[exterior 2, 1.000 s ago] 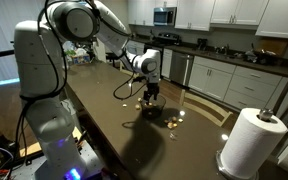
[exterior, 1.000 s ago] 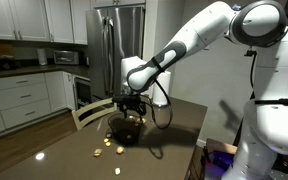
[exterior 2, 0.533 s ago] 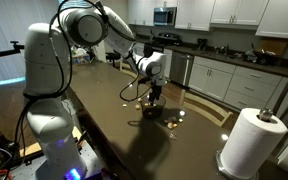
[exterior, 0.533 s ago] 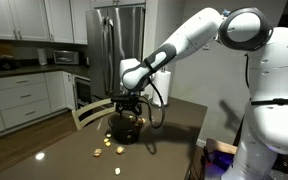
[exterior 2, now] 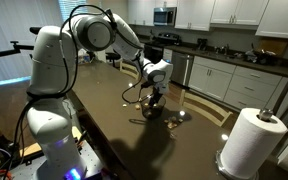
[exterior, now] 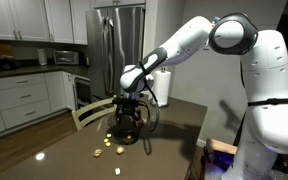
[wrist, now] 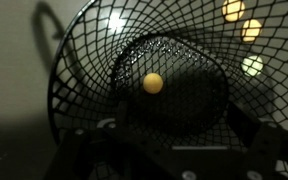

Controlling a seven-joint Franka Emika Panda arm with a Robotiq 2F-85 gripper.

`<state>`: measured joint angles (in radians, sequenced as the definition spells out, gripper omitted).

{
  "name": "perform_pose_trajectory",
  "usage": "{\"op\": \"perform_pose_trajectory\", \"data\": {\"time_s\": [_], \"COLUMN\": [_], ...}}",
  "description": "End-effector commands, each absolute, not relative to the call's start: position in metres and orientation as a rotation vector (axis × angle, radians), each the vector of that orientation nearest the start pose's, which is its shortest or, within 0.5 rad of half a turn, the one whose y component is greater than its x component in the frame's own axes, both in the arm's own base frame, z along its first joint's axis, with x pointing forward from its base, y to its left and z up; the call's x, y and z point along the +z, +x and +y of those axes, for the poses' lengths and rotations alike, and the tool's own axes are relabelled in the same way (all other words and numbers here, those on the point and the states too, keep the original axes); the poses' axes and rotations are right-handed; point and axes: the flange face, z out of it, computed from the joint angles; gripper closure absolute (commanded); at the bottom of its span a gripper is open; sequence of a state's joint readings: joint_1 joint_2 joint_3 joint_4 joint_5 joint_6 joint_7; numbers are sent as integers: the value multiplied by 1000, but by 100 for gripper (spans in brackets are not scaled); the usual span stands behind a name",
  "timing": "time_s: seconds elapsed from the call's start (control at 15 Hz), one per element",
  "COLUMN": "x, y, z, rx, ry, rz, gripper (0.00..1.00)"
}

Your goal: Remove the sweet from the basket and put it on the table

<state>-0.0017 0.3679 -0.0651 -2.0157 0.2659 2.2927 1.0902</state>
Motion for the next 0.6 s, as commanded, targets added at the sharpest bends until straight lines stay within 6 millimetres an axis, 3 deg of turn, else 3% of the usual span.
{"op": "perform_pose_trajectory", "data": {"time_s": [0.0, 0.53], "x": [248, 217], "y": [596, 584], "z": [-35, -23], "rx": [303, 353], "ry": [-2337, -2319], "rz": [1838, 1866], "gripper": [0, 0]}}
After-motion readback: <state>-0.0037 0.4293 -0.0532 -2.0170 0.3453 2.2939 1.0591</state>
